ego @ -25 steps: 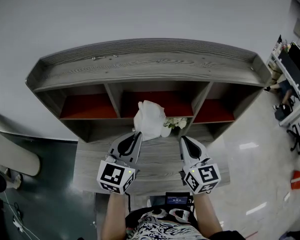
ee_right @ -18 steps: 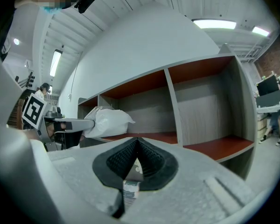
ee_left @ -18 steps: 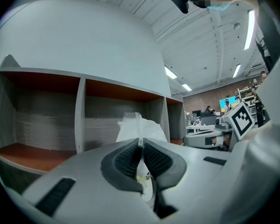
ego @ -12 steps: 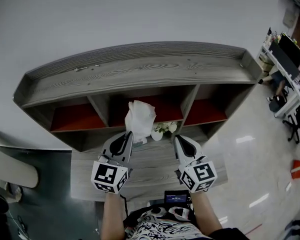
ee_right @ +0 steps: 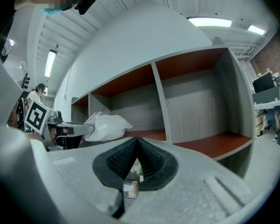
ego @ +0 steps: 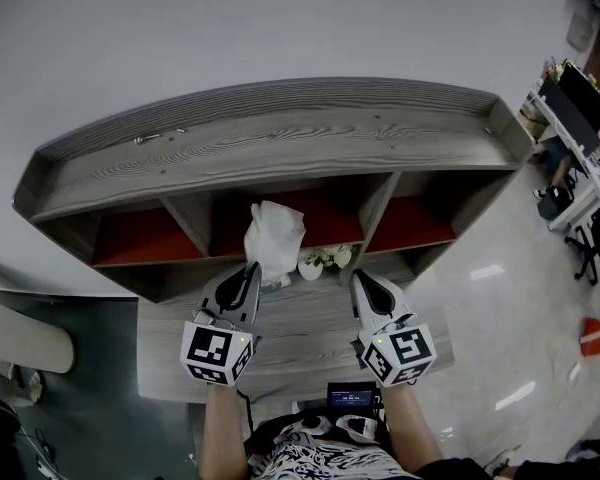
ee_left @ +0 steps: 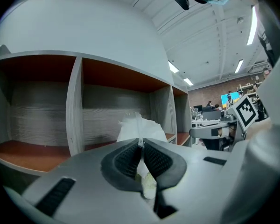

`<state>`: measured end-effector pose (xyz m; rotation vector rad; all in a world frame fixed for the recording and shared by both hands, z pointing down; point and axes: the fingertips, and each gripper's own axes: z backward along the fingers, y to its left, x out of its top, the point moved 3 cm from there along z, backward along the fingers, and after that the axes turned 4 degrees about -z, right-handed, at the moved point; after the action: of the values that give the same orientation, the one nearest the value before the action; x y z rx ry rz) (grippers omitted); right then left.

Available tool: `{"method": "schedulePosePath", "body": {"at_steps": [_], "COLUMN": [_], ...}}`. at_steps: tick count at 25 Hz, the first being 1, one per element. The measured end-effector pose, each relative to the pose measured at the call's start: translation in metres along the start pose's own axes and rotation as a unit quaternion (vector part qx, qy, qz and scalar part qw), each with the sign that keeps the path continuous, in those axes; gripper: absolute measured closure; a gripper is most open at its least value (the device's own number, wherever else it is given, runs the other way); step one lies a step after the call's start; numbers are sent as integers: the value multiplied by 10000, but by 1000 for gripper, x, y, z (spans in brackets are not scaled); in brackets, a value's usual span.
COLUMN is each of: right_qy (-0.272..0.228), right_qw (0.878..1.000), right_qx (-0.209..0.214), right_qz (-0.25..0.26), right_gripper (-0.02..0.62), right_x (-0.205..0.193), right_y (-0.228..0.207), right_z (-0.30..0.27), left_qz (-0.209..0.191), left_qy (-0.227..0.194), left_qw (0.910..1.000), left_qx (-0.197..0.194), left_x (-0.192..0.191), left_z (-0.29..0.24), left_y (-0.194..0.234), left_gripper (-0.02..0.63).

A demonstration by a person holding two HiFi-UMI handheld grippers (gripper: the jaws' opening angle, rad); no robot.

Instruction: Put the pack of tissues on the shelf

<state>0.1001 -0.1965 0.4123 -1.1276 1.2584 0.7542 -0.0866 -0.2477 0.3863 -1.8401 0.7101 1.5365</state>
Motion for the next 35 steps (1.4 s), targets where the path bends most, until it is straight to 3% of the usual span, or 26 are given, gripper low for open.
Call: {"method": "schedulePosePath", "body": {"at_steps": [35], "right_qy": [59], "right_qw": [9999], "right_qx": [-108], "right_qz": [-67], "right_gripper": [592], "right_x": [4], "right_y": [-19], "right_z": [-36], "left_qz": [349], "left_qy": [-126], "left_qw": [9992], "left_qx": [150], "left_x": [-1], "left_z": [-53], "left_y": [25], "left_gripper": [597]}}
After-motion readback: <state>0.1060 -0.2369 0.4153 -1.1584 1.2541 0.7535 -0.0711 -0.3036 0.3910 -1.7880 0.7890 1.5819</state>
